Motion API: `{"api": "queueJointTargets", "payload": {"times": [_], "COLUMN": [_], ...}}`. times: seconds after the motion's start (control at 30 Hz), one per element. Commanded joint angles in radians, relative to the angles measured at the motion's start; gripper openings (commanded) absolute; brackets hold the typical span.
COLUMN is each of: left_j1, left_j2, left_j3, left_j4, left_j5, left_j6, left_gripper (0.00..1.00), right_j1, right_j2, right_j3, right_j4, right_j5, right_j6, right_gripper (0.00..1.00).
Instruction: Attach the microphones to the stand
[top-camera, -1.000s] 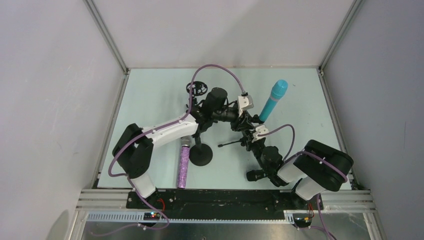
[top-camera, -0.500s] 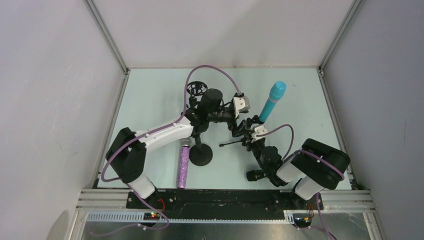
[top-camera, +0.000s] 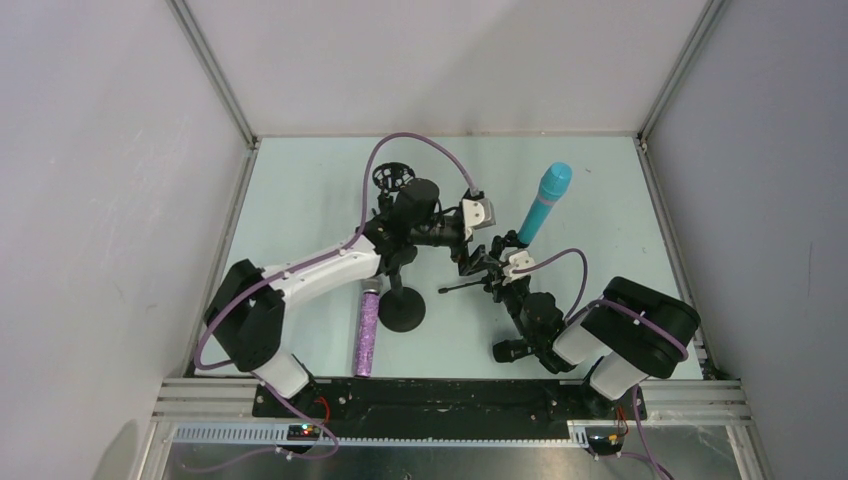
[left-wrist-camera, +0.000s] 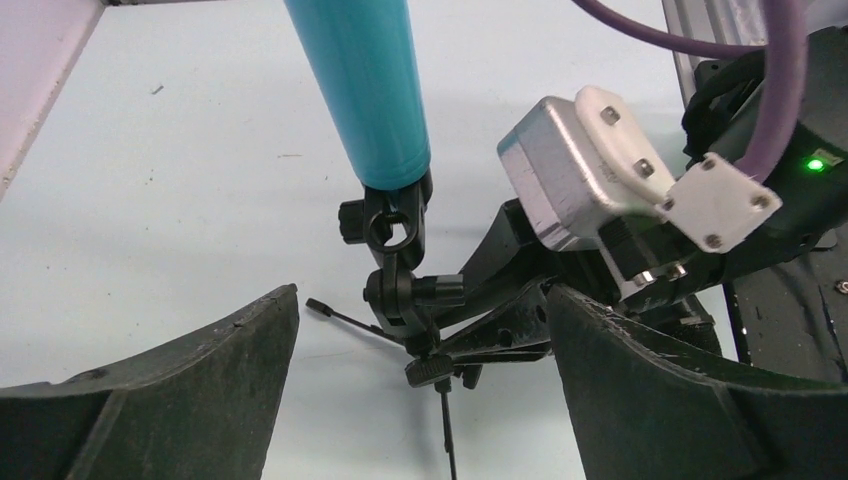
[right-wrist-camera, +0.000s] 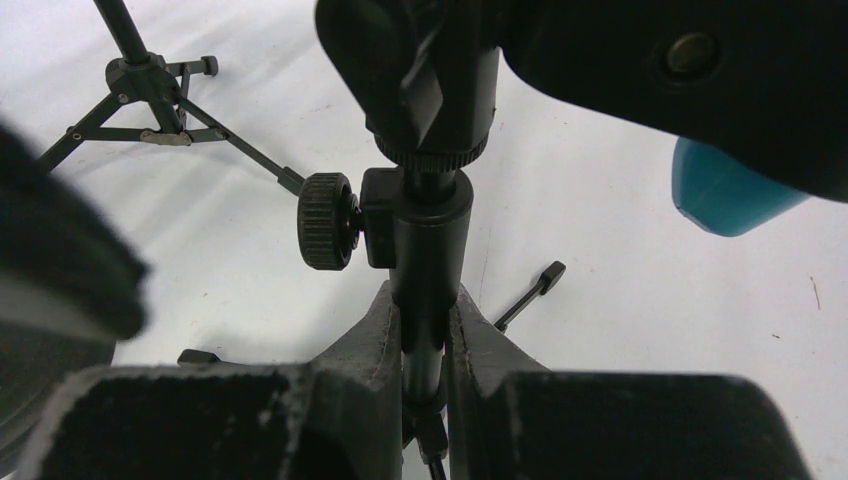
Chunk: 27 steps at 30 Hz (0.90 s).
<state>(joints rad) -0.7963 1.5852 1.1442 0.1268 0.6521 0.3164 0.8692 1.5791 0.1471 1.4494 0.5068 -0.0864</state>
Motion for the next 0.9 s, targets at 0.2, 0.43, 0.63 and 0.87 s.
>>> {"api": "queueJointTargets", "payload": {"times": [0.2,0.43,0.63,0.87], "left_j1": [0.019,0.02,0.005,0.002], "left_j2": [0.07,0.116,0.153,0.171], "left_j3": [0.02,0.055,0.08,0.103], "left_j4": [0.028,0.028,0.029,0.029], "left_j5": [-0.01,-0.003,0.012,0.047], "left_j6": [0.04,0.022,0.001,-0.01], "left_gripper": [0.94,0.85,0.75,0.26], "right_j1": [-0.003,0.003,0.004,0.006], "right_j2": [0.011,0.016,0.033,0.046], "right_j3": [0.021,0.024,0.03,0.034], "right_j4": [0.063,0.063,0.063,0.063], "right_j5": [-0.018,-0.022,-0.025,-0.026], "right_j6": [-0.027,-0.025,-0.015,-0.004], "right_gripper": [0.0,0.0,0.0,0.0]}}
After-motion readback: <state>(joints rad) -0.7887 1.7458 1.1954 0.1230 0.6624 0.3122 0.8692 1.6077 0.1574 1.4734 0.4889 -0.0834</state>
